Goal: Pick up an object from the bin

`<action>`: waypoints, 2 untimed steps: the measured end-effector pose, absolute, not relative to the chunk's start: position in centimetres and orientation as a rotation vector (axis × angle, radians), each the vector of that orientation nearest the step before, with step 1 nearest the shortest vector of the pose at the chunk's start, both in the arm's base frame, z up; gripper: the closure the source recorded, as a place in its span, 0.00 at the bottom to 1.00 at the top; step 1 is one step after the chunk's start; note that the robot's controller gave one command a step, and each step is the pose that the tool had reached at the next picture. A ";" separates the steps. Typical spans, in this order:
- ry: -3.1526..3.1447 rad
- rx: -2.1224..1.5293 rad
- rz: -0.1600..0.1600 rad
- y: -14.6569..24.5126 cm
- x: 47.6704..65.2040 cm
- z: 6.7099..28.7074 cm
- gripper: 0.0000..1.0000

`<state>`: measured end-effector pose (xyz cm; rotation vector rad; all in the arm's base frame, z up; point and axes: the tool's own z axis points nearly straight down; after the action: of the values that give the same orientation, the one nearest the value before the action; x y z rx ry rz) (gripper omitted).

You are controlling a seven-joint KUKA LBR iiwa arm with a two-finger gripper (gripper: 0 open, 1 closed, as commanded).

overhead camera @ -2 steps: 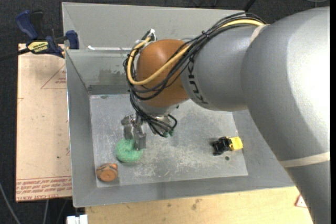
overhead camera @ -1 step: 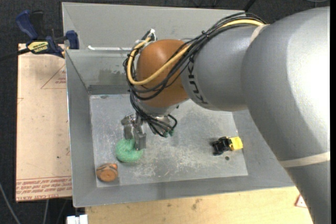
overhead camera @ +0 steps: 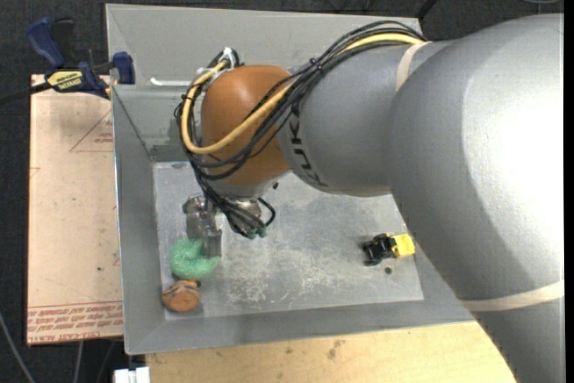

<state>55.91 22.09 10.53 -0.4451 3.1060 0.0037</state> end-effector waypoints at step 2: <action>3.115 -0.438 0.001 21.0 55.6 15.7 1.00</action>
Offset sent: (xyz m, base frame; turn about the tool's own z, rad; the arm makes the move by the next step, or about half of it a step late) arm -0.0018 -0.0175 0.0905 0.0074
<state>55.65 21.02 15.74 -0.4380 3.1147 0.0006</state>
